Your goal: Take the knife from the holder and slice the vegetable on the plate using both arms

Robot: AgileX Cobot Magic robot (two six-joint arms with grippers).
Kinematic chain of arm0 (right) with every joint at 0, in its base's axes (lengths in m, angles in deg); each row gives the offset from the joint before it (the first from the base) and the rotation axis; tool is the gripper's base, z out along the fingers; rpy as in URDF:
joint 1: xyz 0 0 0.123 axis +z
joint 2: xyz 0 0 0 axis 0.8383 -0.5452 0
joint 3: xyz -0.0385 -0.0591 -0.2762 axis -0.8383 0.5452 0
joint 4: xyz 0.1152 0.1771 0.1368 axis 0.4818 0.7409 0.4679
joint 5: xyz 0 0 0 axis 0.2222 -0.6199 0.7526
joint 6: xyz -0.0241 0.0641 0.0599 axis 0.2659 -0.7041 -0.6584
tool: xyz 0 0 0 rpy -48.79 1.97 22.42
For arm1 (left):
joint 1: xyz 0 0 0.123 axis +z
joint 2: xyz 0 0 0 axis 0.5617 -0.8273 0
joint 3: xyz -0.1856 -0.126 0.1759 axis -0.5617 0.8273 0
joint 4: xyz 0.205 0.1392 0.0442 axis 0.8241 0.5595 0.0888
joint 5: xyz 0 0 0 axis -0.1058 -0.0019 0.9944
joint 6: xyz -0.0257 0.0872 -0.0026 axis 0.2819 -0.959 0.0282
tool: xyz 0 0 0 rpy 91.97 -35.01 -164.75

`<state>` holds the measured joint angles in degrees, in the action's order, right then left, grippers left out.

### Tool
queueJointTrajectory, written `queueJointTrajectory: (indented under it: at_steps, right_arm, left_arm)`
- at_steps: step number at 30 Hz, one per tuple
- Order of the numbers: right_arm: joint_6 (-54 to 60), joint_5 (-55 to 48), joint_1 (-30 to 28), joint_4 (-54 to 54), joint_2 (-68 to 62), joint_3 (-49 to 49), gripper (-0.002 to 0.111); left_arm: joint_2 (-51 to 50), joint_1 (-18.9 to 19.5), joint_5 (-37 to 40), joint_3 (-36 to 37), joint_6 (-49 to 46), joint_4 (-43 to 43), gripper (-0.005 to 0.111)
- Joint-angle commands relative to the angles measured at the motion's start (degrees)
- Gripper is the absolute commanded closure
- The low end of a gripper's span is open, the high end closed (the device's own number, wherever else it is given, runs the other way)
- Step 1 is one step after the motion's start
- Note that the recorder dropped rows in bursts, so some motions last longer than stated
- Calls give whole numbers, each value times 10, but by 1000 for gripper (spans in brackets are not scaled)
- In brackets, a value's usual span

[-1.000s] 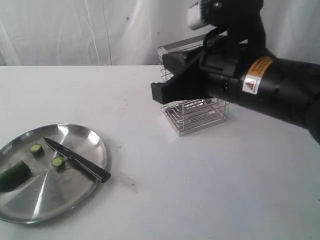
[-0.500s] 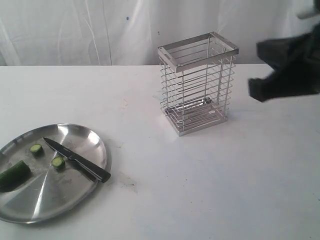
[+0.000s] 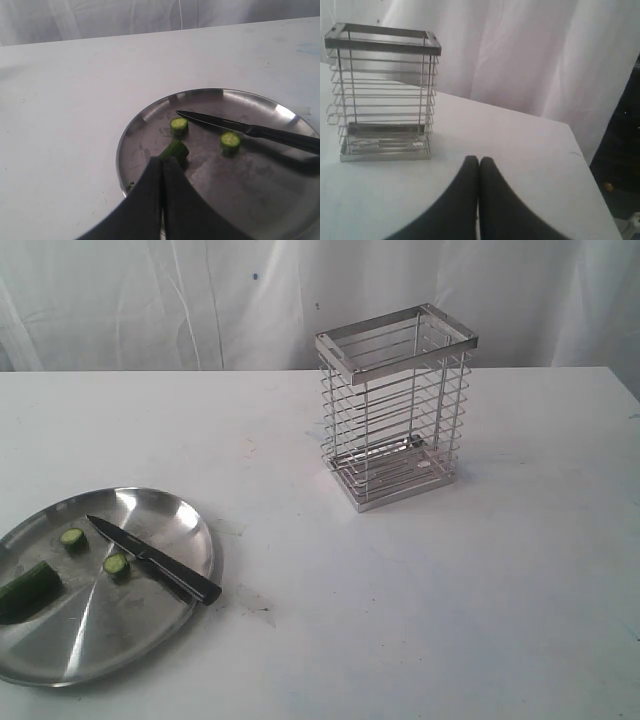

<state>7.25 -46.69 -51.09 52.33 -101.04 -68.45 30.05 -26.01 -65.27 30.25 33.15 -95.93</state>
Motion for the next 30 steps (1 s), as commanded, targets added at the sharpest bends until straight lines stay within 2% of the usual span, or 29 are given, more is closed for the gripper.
queueJointTrajectory:
  at_steps: [1, 3, 6, 10, 30]
  right_arm:
    - [-28, 12, -23, 14, 70, 70, 108]
    - [-29, 9, -30, 14, 111, 79, 108]
    - [-29, -88, -41, 14, 173, 79, 108]
    - [-27, -140, -48, 14, 176, 79, 108]
    - [-28, -152, -48, 38, 176, 79, 108]
  left_arm:
    - [3, -3, 2, 2, 0, 0, 107]
    - [3, -3, 2, 2, 0, 0, 107]
    - [3, -3, 2, 2, 0, 0, 107]
    - [3, -3, 2, 2, 0, 0, 107]
    - [3, -3, 0, 2, 0, 0, 107]
